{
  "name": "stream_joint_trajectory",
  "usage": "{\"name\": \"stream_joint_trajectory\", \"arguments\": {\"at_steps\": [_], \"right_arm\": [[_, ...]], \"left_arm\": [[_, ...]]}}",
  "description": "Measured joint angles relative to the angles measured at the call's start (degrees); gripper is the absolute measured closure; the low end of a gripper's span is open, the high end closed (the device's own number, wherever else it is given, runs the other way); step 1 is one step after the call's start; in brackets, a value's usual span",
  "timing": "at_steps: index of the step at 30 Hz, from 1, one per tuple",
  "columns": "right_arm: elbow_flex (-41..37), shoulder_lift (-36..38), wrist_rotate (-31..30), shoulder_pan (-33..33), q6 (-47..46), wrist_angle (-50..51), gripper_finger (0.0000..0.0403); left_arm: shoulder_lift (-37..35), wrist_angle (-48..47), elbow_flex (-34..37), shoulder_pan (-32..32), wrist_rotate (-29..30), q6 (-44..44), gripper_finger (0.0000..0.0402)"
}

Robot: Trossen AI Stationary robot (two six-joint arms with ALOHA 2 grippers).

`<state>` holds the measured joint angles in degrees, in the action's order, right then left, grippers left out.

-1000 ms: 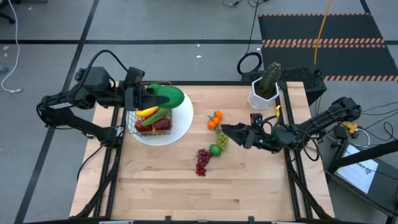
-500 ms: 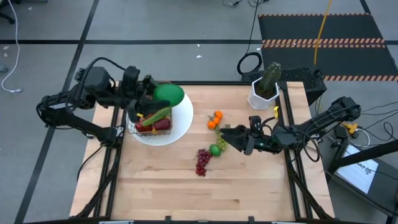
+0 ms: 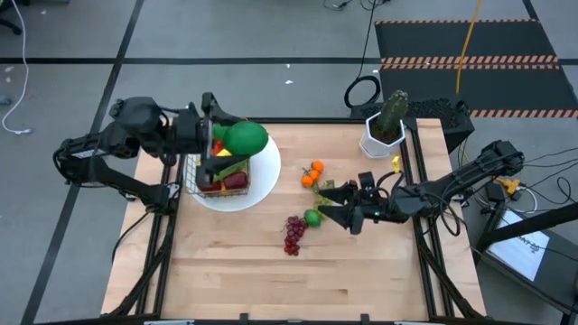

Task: Build produce basket
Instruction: Put the bottom green lime into the wire basket

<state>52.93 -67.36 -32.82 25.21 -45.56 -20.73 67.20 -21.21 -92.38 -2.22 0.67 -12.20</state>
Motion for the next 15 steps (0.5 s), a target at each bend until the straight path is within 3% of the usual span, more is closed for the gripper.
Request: {"name": "stream_joint_trajectory", "arguments": {"at_steps": [9,15], "right_arm": [[0.0,3.5,0.1,-2.0,3.4,7.4,0.0023],[0.0,8.0,0.1,-4.4,6.2,13.4,0.0023]], "left_arm": [[0.0,0.0,0.0,0.0,0.5,-19.6,0.0078],[0.0,0.0,0.0,0.0,2.4,-21.1,0.0078]]}}
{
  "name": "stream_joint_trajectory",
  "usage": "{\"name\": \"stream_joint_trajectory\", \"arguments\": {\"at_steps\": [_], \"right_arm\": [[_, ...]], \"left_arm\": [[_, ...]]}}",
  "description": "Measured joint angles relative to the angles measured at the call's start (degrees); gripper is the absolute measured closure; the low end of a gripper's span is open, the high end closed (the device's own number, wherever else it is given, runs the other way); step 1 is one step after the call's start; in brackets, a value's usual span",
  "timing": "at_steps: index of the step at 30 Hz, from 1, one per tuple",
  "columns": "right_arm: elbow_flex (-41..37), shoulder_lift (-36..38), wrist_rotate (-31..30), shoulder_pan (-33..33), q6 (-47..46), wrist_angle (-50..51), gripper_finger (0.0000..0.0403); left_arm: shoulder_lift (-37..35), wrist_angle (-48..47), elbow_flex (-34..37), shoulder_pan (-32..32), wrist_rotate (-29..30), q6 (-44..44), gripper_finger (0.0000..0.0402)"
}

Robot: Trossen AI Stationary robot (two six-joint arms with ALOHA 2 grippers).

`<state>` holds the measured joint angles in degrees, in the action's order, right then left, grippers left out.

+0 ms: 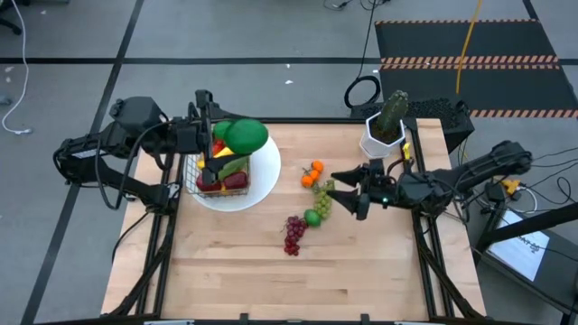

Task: Build produce basket
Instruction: Put the bottom green lime into the wire basket

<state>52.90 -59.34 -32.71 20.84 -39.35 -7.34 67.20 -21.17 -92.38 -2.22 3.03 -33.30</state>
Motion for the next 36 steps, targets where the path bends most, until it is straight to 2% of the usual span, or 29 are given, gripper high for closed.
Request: {"name": "stream_joint_trajectory", "arguments": {"at_steps": [9,13,17,24,32,36], "right_arm": [[0.0,7.4,0.0,-0.9,5.7,6.3,0.0023],[0.0,9.6,0.0,-0.9,8.0,6.6,0.0023],[0.0,11.1,0.0,-0.9,10.5,7.8,0.0023],[-0.3,11.4,-0.3,-2.1,11.6,10.0,0.0023],[-3.2,11.4,-0.3,-3.6,5.5,8.9,0.0023],[-4.5,11.4,-0.4,-4.0,4.1,8.9,0.0023]], "left_arm": [[0.0,0.0,0.0,0.0,0.6,2.3,0.0078],[0.0,0.0,0.0,0.2,0.7,9.3,0.0078],[0.0,0.0,0.0,0.4,3.0,20.2,0.0078],[0.0,-2.8,0.0,0.4,12.2,37.9,0.0078],[0.0,-17.6,0.0,0.6,27.4,42.1,0.0078],[0.7,-26.5,-0.1,2.1,32.0,49.8,0.0078]]}}
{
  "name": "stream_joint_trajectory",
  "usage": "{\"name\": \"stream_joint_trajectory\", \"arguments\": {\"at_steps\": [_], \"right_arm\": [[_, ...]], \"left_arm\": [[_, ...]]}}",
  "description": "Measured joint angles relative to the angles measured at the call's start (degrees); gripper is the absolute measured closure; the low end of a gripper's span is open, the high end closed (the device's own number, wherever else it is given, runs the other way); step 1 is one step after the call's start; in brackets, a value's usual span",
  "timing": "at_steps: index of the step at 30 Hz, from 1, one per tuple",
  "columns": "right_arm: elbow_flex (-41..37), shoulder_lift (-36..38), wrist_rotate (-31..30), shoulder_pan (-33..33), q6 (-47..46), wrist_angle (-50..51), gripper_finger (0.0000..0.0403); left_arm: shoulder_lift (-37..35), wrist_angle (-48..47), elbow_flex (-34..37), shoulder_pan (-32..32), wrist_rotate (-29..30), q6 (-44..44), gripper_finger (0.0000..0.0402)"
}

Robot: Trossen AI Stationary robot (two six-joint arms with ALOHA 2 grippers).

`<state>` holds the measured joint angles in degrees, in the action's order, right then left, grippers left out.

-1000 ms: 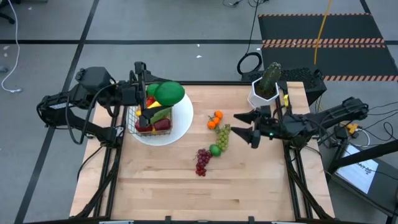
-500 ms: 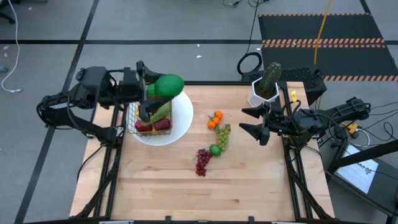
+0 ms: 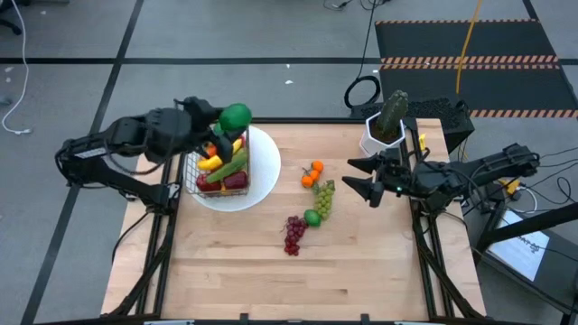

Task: Build produce basket
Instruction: Put the bottom green lime into the wire basket, then put the green lime into the wire basket

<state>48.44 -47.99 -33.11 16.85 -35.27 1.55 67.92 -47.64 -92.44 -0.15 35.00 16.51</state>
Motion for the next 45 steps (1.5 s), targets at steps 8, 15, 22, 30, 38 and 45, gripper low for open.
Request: {"name": "stream_joint_trajectory", "arguments": {"at_steps": [8,15,22,30,38,45], "right_arm": [[-0.7,0.0,-3.4,-2.0,-4.1,0.0,0.0023],[-0.7,0.0,-8.5,-4.1,-8.0,-0.2,0.0023],[-0.7,0.0,-9.0,-5.9,-10.6,-1.4,0.0023],[-0.7,-0.4,-8.9,-5.9,-10.6,-4.5,0.0023],[-0.7,-2.9,-8.9,-5.9,-10.6,-8.9,0.0023],[-0.7,-7.5,-5.9,-5.9,-13.7,-14.9,0.0023]], "left_arm": [[2.5,-25.7,0.0,8.5,-4.7,16.1,0.0078],[6.7,-42.5,0.4,15.1,-8.6,21.3,0.0078],[7.6,-40.4,9.5,20.7,-17.0,24.8,0.0078],[7.6,-38.5,21.6,25.0,-19.3,25.6,0.0078],[7.5,-35.7,26.6,28.1,-16.8,24.6,0.0060],[7.3,-33.2,25.7,28.2,-17.1,21.0,0.0007]]}}
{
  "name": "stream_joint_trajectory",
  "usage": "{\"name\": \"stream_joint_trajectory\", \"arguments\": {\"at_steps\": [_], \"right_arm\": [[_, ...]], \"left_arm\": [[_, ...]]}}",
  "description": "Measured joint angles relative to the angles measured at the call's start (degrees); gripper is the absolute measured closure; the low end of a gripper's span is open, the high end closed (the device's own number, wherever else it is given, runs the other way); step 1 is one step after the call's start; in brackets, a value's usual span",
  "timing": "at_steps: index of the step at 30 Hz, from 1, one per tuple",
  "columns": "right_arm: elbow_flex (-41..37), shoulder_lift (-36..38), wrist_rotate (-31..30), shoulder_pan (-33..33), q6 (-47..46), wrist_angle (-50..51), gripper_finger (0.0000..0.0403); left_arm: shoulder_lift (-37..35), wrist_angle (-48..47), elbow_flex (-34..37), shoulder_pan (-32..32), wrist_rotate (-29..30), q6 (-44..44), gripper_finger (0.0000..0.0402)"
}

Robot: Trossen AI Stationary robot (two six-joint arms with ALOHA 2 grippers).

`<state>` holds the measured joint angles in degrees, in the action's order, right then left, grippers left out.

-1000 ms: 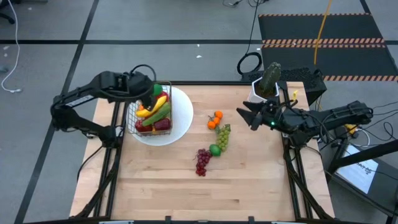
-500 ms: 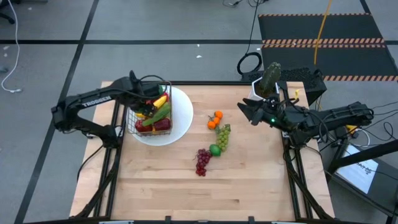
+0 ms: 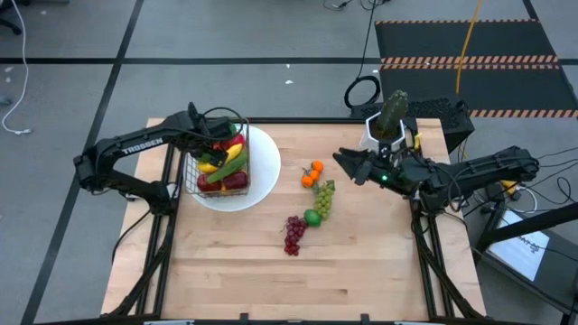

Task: Build produce basket
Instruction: Put the green lime into the wire basket

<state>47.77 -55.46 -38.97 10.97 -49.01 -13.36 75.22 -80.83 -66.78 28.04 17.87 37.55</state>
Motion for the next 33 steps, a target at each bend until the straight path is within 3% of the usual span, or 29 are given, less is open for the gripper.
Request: {"name": "stream_joint_trajectory", "arguments": {"at_steps": [6,11,14,22,26,33], "right_arm": [[0.0,-4.9,6.3,1.2,-7.7,-0.5,0.0023],[0.0,-8.6,7.8,4.1,-9.2,-0.6,0.0023],[0.1,-10.6,7.7,5.9,-6.2,-0.1,0.0023],[2.5,-17.1,8.8,7.9,13.0,0.1,0.0023],[2.5,-19.3,12.4,7.1,12.8,4.1,0.0023],[2.5,-22.1,24.1,3.7,12.9,15.3,0.0023]], "left_arm": [[-0.6,-0.5,-4.4,-0.1,-1.5,-1.0,0.0020],[-2.0,0.3,-10.8,-1.2,-1.9,-1.3,0.0021],[-2.9,1.7,-14.5,-2.2,-1.9,-1.5,0.0021],[-3.0,5.4,-19.1,-4.8,-5.9,-4.0,0.0021],[-3.0,6.4,-19.1,-7.2,-8.6,-0.5,0.0021],[-3.0,12.2,-19.1,-13.0,-8.9,7.6,0.0021]]}}
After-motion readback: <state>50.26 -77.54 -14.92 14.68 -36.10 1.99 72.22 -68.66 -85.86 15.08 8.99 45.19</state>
